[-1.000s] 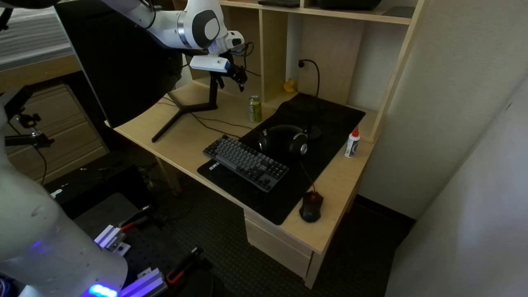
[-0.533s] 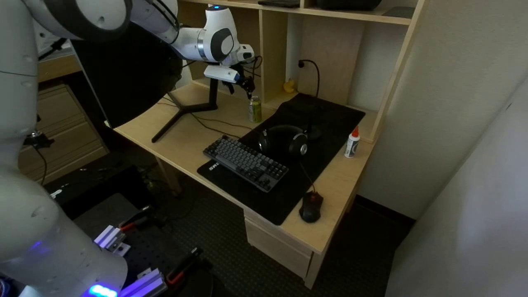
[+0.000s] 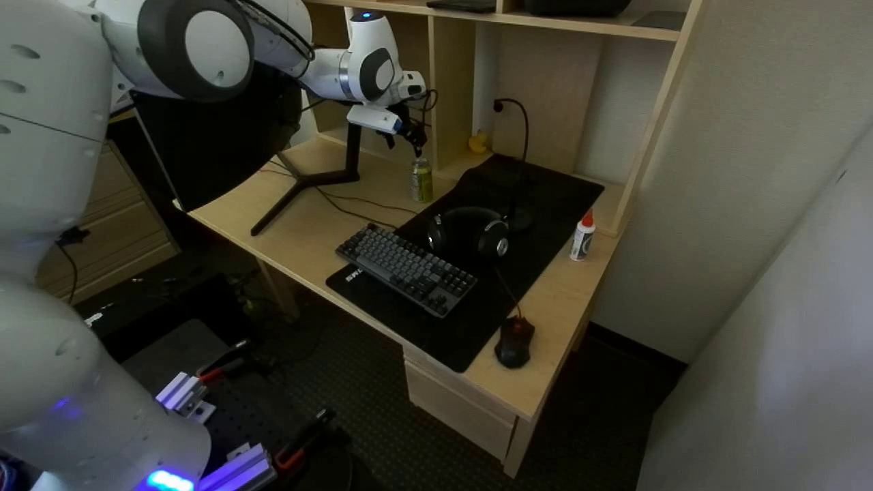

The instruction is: Move the soda can to the right and move the bottle to the left side of the mat

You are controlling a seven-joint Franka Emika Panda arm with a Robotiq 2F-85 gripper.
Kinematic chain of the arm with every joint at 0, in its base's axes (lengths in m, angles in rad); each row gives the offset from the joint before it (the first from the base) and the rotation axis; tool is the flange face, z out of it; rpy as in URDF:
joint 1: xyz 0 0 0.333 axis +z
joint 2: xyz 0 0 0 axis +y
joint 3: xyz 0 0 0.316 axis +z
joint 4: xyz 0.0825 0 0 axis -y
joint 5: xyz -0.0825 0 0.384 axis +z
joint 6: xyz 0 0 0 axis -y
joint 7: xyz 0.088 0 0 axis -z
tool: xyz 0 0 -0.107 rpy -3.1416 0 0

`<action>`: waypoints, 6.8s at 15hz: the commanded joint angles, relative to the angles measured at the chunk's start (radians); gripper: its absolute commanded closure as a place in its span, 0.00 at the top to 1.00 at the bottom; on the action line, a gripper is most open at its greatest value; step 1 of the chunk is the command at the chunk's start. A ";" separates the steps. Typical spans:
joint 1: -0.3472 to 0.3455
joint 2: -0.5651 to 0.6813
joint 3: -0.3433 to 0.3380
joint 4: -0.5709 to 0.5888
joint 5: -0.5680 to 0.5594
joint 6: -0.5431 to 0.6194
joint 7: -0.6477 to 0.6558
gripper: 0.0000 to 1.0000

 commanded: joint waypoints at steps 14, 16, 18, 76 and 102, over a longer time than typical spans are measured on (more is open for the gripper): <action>0.048 0.228 -0.074 0.238 0.003 -0.003 0.150 1.00; 0.051 0.241 -0.079 0.252 0.000 0.001 0.162 1.00; 0.055 0.252 -0.085 0.271 -0.001 -0.008 0.175 1.00; 0.099 0.290 -0.162 0.333 -0.020 0.000 0.325 1.00; 0.111 0.295 -0.181 0.330 -0.009 0.085 0.407 1.00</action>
